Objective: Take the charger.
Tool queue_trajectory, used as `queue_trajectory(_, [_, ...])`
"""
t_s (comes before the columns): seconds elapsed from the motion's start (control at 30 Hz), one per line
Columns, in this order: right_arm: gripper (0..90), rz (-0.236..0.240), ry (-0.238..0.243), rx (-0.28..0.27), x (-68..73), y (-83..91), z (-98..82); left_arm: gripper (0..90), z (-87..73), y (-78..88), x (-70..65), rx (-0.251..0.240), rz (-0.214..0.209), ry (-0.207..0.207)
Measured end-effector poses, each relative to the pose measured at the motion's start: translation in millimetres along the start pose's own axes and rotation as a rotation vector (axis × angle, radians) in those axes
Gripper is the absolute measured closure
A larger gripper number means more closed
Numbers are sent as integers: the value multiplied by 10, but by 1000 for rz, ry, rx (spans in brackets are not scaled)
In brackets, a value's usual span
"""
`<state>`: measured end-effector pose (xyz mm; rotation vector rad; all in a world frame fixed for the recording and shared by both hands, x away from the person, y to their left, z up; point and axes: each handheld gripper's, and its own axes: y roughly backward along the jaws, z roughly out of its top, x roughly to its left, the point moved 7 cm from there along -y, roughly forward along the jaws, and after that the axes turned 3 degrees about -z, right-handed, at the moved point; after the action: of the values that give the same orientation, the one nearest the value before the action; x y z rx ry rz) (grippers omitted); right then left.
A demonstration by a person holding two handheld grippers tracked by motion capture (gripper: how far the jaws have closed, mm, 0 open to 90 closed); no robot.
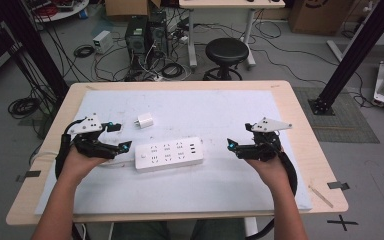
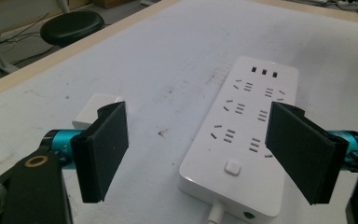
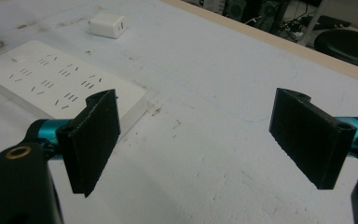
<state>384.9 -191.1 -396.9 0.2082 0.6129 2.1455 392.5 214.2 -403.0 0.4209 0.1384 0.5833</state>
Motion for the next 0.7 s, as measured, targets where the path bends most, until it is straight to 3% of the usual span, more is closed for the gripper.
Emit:
queue_trajectory(0.2, [164, 7, 3, 4, 16, 23, 27, 213, 37, -96, 132, 27, 18, -1])
queue_trajectory(0.23, [164, 9, 11, 3, 17, 22, 30, 213, 59, -163, 224, 43, 29, -4])
queue_trajectory(0.4, [163, 12, 16, 13, 23, 4, 15, 210, 88, -356, 409, 86, 28, 2])
queue_trajectory(0.43, [164, 15, 22, 14, 26, -5, 9, 210, 107, -461, 517, 79, 38, 4])
queue_trajectory(0.47, [163, 13, 20, 13, 31, -14, 3, 209, 107, -461, 517, 79, 38, 4])
queue_trajectory(0.5, [163, 13, 16, 19, 38, -19, -6, 209, 96, -568, 632, 113, 43, 17])
queue_trajectory(0.6, [163, 19, 19, 26, 60, -42, -23, 209, 92, -670, 721, 124, 39, 17])
queue_trajectory(0.67, [164, 23, 25, 31, 75, -53, -27, 209, 62, -769, 812, 164, 38, 10])
queue_trajectory(0.7, [164, 20, 24, 34, 83, -56, -29, 209, 37, -842, 886, 140, 42, 5])
